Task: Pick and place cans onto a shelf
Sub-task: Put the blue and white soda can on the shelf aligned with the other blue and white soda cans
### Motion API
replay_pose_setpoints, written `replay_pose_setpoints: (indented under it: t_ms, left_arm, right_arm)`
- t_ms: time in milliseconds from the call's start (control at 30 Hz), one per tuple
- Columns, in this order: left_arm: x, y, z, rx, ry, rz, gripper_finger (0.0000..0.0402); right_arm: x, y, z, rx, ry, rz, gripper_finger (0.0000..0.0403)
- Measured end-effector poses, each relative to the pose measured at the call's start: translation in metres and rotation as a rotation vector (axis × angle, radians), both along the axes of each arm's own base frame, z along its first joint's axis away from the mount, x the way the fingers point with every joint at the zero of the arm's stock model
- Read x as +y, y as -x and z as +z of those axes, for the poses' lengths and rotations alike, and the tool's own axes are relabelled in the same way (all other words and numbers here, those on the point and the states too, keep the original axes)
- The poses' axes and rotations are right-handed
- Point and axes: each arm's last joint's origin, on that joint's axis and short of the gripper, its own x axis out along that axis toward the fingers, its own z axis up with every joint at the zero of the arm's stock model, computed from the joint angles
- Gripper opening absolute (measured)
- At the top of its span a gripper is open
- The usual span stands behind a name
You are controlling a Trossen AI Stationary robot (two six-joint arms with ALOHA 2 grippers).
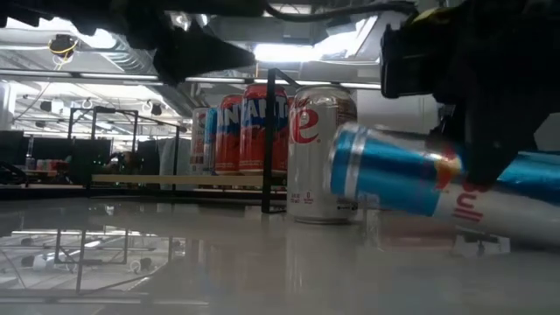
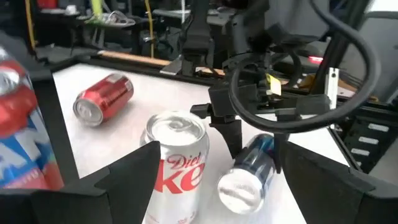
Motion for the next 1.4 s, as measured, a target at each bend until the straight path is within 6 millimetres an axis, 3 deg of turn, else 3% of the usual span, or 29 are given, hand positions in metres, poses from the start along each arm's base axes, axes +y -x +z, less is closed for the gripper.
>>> replay_pose_setpoints:
  t_ms: [433, 1400]
  left_arm:
    - [-0.009, -0.019, -0.05, 0.096, 0.041, 0.072, 0.0325]
    - [-0.002, -0.026, -0.051, 0.108, 0.059, 0.044, 0.0325]
  right_arm:
    - [0.0, 0.0, -0.004, 0.018, 0.002, -0.033, 0.0237]
    - [-0.002, 0.0, -0.005, 0.013, 0.032, -0.072, 0.0239]
